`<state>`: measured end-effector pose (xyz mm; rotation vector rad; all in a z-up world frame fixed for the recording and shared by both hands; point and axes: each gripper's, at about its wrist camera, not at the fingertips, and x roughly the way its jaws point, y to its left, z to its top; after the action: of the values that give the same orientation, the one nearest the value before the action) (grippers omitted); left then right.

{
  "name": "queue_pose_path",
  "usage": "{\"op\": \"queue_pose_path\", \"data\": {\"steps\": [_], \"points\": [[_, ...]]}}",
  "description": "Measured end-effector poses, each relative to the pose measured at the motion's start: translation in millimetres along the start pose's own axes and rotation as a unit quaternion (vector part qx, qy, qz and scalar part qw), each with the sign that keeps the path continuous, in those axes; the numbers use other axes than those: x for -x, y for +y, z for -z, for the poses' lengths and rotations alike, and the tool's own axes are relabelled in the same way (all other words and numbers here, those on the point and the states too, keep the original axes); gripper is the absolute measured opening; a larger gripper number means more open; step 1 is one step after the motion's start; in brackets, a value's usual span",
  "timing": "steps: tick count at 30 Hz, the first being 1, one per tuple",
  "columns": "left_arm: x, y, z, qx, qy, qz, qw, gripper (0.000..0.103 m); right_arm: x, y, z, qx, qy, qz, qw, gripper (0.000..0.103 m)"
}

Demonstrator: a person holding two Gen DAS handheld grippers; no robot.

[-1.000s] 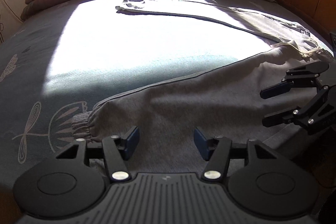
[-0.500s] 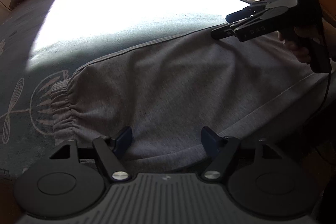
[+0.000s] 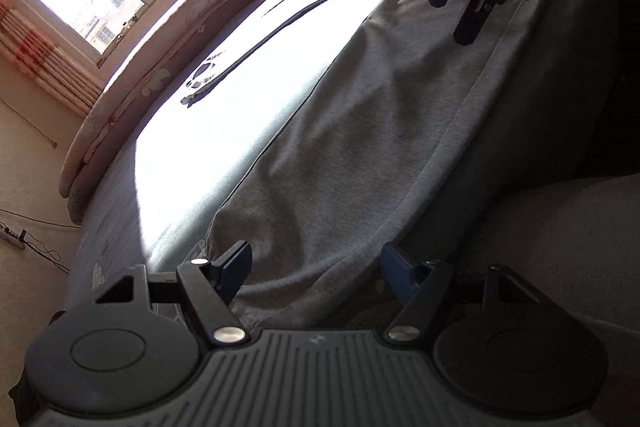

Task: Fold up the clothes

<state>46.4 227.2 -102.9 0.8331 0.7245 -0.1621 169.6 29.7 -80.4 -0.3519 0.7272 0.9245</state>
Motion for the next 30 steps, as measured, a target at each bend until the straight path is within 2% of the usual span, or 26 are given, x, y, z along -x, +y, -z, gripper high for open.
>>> {"op": "queue_pose_path", "data": {"steps": [6, 8, 10, 12, 13, 15, 16, 18, 20, 24, 26, 27, 28, 29, 30], "points": [[-21, -11, 6, -0.101, 0.028, -0.054, 0.993, 0.071, -5, 26, -7, 0.02, -0.004, -0.029, 0.999, 0.076], [-22, -14, 4, -0.124, 0.022, -0.053, 0.9907, 0.063, -7, 35, -10, 0.027, -0.005, -0.039, 0.999, 0.076], [-25, -18, 1, -0.147, 0.021, -0.05, 0.9876, 0.04, -8, 43, -12, 0.034, -0.006, -0.049, 0.998, 0.076], [-29, -22, 0, -0.17, 0.021, -0.046, 0.9841, 0.033, -10, 52, -15, 0.041, -0.007, -0.059, 0.997, 0.075], [-31, -23, -1, -0.182, 0.023, -0.044, 0.982, 0.033, -11, 56, -16, 0.044, -0.008, -0.064, 0.997, 0.074], [-34, -29, 1, -0.226, 0.02, -0.046, 0.9729, 0.031, -14, 69, -19, 0.067, -0.01, -0.077, 0.995, 0.074], [-35, -32, 2, -0.246, 0.018, -0.047, 0.9681, 0.021, -16, 74, -21, 0.077, -0.011, -0.081, 0.994, 0.074], [-35, -33, 0, -0.254, 0.012, -0.044, 0.966, 0.001, -19, 84, -24, 0.097, -0.013, -0.089, 0.991, 0.073], [-33, -32, -2, -0.252, 0.0, -0.051, 0.9663, 0.001, -24, 97, -28, 0.122, -0.014, -0.091, 0.988, 0.072], [-25, -24, -7, -0.227, -0.024, -0.073, 0.9709, 0.0, -35, 120, -29, 0.181, -0.021, -0.075, 0.98, 0.059], [-17, -20, -9, -0.217, -0.032, -0.087, 0.9718, 0.0, -45, 131, -26, 0.216, -0.014, -0.051, 0.975, 0.044], [-15, -20, -9, -0.22, -0.031, -0.091, 0.9707, 0.001, -48, 136, -24, 0.234, -0.014, -0.029, 0.972, 0.018], [-13, -19, -9, -0.223, -0.031, -0.096, 0.9695, 0.001, -52, 142, -22, 0.252, -0.014, -0.007, 0.968, 0.004], [-12, -19, -8, -0.225, -0.029, -0.099, 0.9689, 0.001, -51, 144, -22, 0.256, -0.021, 0.001, 0.966, 0.004], [-10, -19, -5, -0.218, -0.024, -0.087, 0.9719, 0.001, -49, 145, -24, 0.241, -0.023, -0.008, 0.97, 0.004]]}}
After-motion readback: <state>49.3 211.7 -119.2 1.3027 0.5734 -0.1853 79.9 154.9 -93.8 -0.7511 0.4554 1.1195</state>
